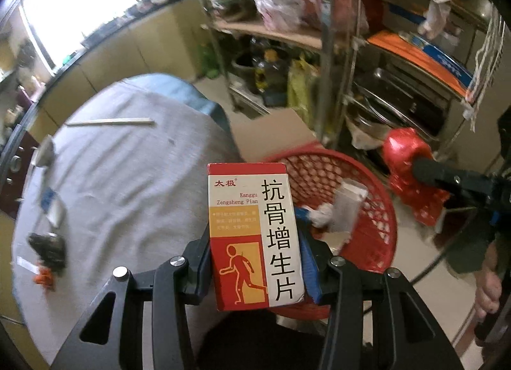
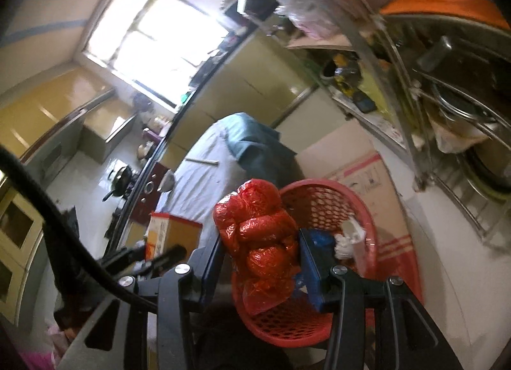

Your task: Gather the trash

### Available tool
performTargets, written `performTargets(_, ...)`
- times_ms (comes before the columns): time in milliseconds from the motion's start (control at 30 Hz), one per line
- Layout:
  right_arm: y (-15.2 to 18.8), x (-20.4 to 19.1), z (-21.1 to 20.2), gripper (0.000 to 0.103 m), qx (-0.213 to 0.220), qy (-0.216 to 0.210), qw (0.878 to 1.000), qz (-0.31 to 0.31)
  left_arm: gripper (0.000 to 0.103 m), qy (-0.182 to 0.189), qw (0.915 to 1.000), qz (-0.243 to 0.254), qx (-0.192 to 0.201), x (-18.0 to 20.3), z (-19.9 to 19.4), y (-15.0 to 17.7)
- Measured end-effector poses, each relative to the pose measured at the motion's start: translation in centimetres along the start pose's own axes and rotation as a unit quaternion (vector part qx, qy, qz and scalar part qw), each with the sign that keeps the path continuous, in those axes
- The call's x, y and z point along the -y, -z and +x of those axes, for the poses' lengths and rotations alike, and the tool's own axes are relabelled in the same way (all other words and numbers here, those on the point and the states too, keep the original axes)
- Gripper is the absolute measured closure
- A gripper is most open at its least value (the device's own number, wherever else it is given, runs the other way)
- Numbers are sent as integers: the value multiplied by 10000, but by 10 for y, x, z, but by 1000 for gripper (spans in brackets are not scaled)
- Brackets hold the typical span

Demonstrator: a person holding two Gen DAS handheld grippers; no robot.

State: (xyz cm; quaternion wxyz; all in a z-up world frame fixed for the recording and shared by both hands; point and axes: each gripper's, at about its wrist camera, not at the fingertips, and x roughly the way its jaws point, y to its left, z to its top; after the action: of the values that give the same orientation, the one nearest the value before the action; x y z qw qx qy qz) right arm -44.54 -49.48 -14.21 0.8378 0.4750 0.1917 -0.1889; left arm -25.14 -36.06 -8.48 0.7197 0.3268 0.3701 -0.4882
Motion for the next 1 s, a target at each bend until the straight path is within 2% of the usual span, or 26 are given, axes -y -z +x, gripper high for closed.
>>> performTargets(133,-1,13,8,49,-35,27,9995,308,52,349,9992,96,-174,10,15,5)
performTargets(167,-2,15,12,43,-63,30,9991,412,51,374,9990,127,-229,12,18,7)
performTargets(267,-4,16,18,42,-155,-49,9982,579,46,362,9989,137,-271,8,16,12)
performTargets(467,-6,-4,13,39,-60,-65,9995,315,41,109,9999,-79,-21,-19,-11,22)
performTargets(500,-6,-8,12,39,-54,-78,9996,277,35,6,9999,-147,24,-26,-16,25)
performTargets(533,-6,-12,11,39,-43,-90,9997,220,34,-93,9997,-208,59,-31,-20,28)
performTargets(700,-6,-41,15,39,-113,-186,9997,-62,33,-858,9939,-601,332,-65,-55,41)
performTargets(900,3,-95,26,39,-278,-387,9971,-585,29,-1743,9763,-1012,784,-103,-103,64)
performTargets(967,7,-113,30,39,-316,-460,9956,-754,26,-2039,9679,-1166,889,-118,-119,74)
performTargets(1000,10,-126,33,39,-339,-511,9944,-859,21,-2139,9647,-1234,911,-123,-124,79)
